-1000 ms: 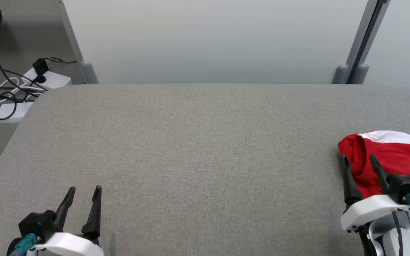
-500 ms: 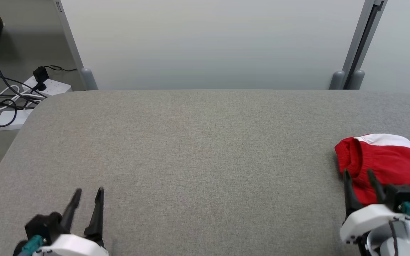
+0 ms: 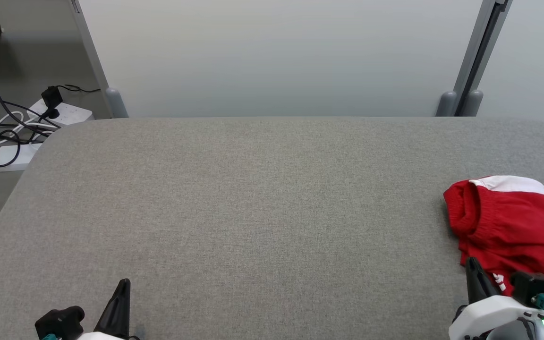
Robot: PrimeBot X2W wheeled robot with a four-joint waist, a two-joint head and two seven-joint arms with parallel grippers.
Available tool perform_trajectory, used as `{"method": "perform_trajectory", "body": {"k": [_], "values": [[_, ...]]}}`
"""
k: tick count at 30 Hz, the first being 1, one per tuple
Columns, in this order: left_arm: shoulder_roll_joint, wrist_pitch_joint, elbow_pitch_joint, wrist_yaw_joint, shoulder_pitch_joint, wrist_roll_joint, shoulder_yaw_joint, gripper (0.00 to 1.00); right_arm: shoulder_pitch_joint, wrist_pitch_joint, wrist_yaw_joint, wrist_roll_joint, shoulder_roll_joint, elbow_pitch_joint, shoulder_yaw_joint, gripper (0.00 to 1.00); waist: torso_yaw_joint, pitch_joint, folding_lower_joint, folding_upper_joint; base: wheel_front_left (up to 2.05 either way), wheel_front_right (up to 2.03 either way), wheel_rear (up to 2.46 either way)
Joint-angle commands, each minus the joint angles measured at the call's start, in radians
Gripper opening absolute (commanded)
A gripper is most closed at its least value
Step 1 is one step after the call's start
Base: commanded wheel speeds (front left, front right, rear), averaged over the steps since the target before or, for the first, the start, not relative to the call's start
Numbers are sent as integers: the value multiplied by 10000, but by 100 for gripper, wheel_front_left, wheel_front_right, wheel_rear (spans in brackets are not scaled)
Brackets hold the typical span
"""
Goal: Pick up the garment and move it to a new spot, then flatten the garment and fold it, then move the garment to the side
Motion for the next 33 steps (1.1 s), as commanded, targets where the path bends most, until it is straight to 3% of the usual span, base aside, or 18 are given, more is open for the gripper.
{"method": "perform_trajectory", "body": {"k": [1,33], "values": [[97,32,-321,-7,-421,-253,127,0,-386,44,5,281,-144,-369,-43,0,-4,12,-3,0,0,0,0],[-104,968,-828,-27,-617,-3663,471,0,-108,913,13,4351,-203,-1352,-54,0,-107,210,-4,0,0,0,0]]}}
